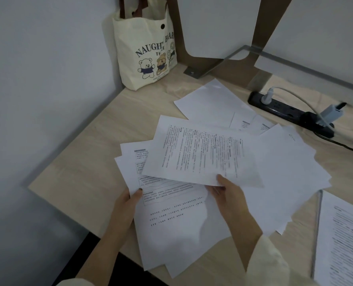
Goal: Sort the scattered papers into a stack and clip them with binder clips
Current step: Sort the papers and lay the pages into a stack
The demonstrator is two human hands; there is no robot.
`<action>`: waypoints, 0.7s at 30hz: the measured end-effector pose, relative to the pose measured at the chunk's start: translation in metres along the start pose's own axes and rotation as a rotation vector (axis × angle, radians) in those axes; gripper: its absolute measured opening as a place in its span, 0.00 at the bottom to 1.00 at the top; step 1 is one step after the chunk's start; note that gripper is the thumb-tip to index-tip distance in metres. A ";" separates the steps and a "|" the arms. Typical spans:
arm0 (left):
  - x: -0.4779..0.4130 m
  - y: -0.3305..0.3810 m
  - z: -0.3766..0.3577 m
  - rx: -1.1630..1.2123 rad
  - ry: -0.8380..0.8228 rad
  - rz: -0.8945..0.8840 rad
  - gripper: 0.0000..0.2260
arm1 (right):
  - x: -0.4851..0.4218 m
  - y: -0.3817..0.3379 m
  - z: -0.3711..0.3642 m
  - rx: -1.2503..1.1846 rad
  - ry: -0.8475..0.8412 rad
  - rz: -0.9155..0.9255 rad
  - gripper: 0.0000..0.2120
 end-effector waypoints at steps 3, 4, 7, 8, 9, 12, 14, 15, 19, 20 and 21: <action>-0.001 0.002 0.002 0.109 -0.055 0.059 0.11 | -0.007 -0.025 0.005 0.215 0.007 -0.052 0.10; -0.002 0.004 0.002 0.158 -0.062 0.100 0.11 | -0.006 -0.035 0.009 0.340 -0.023 -0.076 0.08; -0.010 0.009 0.001 0.256 -0.020 0.148 0.12 | -0.004 -0.063 0.020 0.907 -0.068 -0.092 0.09; -0.013 0.010 0.001 0.283 -0.022 0.133 0.13 | -0.005 -0.068 0.021 1.113 -0.070 -0.081 0.10; -0.013 0.010 0.002 0.300 -0.040 0.134 0.15 | -0.006 -0.071 0.018 1.291 -0.074 -0.051 0.12; -0.006 0.007 0.003 0.239 -0.150 0.159 0.14 | -0.010 -0.065 -0.001 1.588 -0.055 0.163 0.16; 0.000 0.008 0.001 0.133 -0.147 0.114 0.12 | -0.011 -0.053 -0.017 1.595 -0.033 0.283 0.15; 0.002 0.008 -0.001 0.114 -0.131 0.084 0.12 | -0.012 -0.047 -0.024 1.563 -0.040 0.312 0.14; 0.004 0.008 -0.006 0.108 -0.082 0.035 0.13 | -0.018 -0.023 -0.045 1.484 -0.049 0.359 0.06; 0.004 0.008 -0.007 0.098 -0.075 0.036 0.13 | -0.019 -0.018 -0.048 1.480 -0.046 0.374 0.08; 0.004 0.007 -0.008 0.088 -0.070 0.039 0.15 | -0.020 -0.014 -0.049 1.472 -0.050 0.389 0.07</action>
Point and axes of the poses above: each hand's wrist, its own x-axis away from the middle knuckle, its own z-axis out of the back of the hand, y = z × x, the point moved 1 cm from there along -x, towards the middle knuckle, and after that the axes turned 2 degrees about -z, right-handed, at the moved point
